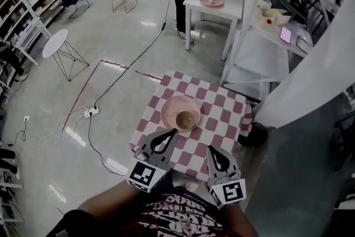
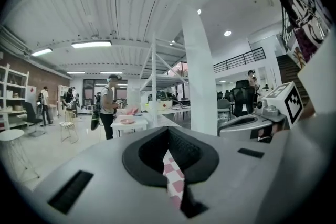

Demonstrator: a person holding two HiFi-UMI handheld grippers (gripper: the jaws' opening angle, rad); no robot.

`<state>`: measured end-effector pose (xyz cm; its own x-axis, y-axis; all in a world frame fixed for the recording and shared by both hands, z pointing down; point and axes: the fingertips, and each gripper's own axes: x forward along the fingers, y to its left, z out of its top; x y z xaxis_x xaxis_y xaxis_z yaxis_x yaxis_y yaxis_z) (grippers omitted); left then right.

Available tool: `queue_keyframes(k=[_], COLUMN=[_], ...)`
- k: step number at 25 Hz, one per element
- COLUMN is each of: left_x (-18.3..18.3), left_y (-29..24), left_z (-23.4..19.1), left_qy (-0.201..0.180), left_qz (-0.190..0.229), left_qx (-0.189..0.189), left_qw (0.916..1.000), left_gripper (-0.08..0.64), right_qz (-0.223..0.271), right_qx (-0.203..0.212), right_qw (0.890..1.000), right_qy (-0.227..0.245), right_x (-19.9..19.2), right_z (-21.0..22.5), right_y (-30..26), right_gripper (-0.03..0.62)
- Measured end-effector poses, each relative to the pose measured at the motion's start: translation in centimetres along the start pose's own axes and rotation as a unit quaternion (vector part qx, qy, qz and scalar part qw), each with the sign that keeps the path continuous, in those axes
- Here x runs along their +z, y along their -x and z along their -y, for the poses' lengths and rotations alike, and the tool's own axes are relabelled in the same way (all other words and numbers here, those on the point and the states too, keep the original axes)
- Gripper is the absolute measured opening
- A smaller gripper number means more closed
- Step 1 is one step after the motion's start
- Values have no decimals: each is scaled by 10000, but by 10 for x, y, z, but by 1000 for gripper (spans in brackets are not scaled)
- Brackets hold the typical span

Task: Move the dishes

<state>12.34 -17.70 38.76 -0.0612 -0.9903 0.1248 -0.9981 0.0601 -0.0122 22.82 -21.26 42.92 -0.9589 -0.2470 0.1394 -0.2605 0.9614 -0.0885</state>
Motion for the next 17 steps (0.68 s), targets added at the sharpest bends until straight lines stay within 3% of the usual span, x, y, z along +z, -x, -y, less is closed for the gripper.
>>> queue_keyframes(k=[7,17], left_x=[1,-6], left_y=[34,56], left_z=[-17,-72], left_qy=[-125,-145], left_qz=[-22,101], left_qx=[420,60], left_qw=[9990,9998], left_gripper=[31,31], right_qz=[176,-17], right_qx=[379,82], right_qw=[9991,9999], right_qy=[56,142], right_x=[8,19], right_z=[-20,-55], right_y=[-19,-67], right_gripper=[34,34])
